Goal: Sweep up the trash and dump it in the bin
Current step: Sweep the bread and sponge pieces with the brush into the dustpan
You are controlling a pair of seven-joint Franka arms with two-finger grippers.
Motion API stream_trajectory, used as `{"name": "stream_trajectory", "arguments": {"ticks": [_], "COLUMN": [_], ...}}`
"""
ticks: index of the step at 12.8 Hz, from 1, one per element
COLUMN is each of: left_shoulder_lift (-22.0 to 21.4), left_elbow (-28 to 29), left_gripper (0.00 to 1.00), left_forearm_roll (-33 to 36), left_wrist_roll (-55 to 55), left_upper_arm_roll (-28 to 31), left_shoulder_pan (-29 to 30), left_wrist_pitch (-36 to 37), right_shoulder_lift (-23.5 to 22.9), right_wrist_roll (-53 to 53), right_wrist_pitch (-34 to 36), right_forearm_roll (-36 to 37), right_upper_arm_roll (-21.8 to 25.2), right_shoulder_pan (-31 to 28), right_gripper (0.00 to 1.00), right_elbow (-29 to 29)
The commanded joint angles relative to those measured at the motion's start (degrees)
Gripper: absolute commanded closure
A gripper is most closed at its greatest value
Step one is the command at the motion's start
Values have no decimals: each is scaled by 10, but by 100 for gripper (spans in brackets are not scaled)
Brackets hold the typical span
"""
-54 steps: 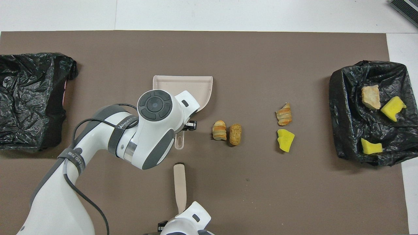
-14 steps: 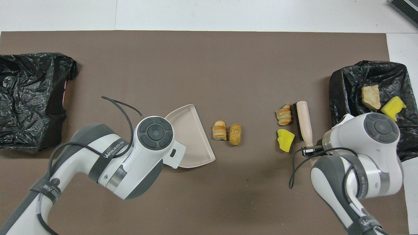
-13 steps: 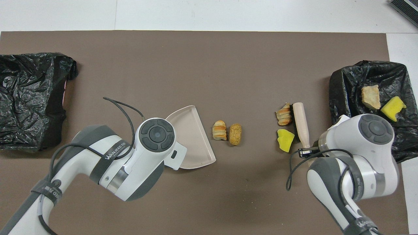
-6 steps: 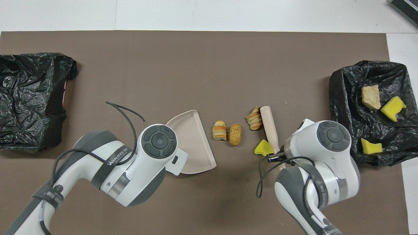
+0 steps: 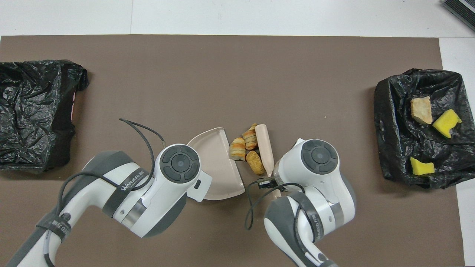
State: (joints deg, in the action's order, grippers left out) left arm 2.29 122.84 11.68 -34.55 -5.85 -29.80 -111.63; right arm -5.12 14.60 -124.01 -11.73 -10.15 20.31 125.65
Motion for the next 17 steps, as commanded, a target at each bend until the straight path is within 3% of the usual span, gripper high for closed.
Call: {"name": "stream_trajectory", "arguments": {"ticks": [1,4,6,11,14,17], "left_shoulder_lift": [-19,-18,-18,-17,-12,-12], "left_elbow": [26,25,24,23,19,20], "left_gripper": [100,100,100,100,100,100], "left_forearm_roll": [8,8,8,8,8,8], "left_wrist_roll": [-5,-5,-6,-12,-91,-90], "left_upper_arm_roll": [7,8,8,7,8,8], "left_shoulder_pan": [-11,-10,-10,-6,-3,-4], "left_wrist_pitch": [-10,-11,-11,-15,-23,-24], "right_shoulder_lift": [-20,-27,-23,46,74,120], "right_wrist_roll": [23,18,19,21,27,52], "right_wrist_pitch": [-6,-5,14,147,220,231], "right_forearm_roll": [-39,-146,-148,-88,-21,40], "right_upper_arm_roll": [-1,-1,0,6,6,5], "right_shoulder_pan": [29,54,53,-13,-57,-75], "right_gripper": [100,100,100,100,100,100], "right_elbow": [-23,-52,-66,-68,-64,-8]}}
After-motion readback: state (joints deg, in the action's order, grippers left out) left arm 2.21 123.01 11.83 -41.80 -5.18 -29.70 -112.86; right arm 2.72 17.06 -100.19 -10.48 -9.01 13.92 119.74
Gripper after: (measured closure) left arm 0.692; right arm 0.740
